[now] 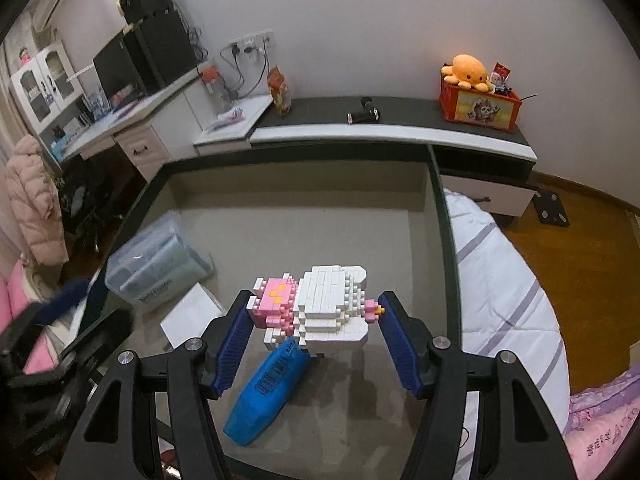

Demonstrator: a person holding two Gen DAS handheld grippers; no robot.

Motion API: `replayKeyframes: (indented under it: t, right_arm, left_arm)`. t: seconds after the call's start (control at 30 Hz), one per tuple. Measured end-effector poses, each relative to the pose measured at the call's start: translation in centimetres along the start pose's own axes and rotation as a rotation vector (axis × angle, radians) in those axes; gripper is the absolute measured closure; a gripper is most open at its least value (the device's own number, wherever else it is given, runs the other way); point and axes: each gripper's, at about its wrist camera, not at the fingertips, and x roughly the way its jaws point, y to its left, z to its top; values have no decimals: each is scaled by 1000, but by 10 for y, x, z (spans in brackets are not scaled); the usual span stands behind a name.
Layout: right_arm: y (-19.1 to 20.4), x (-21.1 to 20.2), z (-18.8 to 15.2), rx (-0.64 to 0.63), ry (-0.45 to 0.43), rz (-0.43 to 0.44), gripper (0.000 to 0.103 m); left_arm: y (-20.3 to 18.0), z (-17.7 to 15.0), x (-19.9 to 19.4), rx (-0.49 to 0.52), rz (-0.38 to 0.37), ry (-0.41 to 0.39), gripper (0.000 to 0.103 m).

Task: Organize rigid objects
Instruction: 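Release the charger into the pink tray box while the right releases the block figure there, then withdraw both open grippers back over the table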

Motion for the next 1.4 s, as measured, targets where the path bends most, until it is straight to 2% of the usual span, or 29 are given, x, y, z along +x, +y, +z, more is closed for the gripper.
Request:
replayKeyframes:
  t: [0.03, 0.07, 0.17, 0.23, 0.27, 0.47, 0.83, 1.13, 1.4]
  right_arm:
    - [1, 0, 0, -2, 4, -1, 33]
    - [1, -1, 0, -2, 0, 0, 19]
    - [1, -6, -2, 17, -7, 11, 16]
    - [2, -13, -3, 24, -21, 8, 9]
    - [3, -17, -4, 23, -29, 8, 0]
    - [9, -60, -20, 30, -125, 9, 0]
    - [14, -160, -97, 42, -307, 8, 0]
    - [14, -211, -154, 53, -384, -20, 0]
    - [26, -237, -199, 58, -426, -67, 0]
  left_arm:
    - [1, 0, -3, 0, 2, -3, 0]
    - [2, 0, -6, -3, 5, -2, 0]
    - [4, -1, -15, 1, 26, -13, 0]
    - [6, -3, -21, 5, 37, -22, 0]
    - [7, -4, -26, 5, 43, -29, 0]
    - [18, -14, -59, -1, 71, -74, 0]
    - [32, -51, -130, -2, 94, -137, 0]
    - [31, -90, -183, 10, 119, -177, 0]
    - [23, -120, -224, -7, 150, -227, 0]
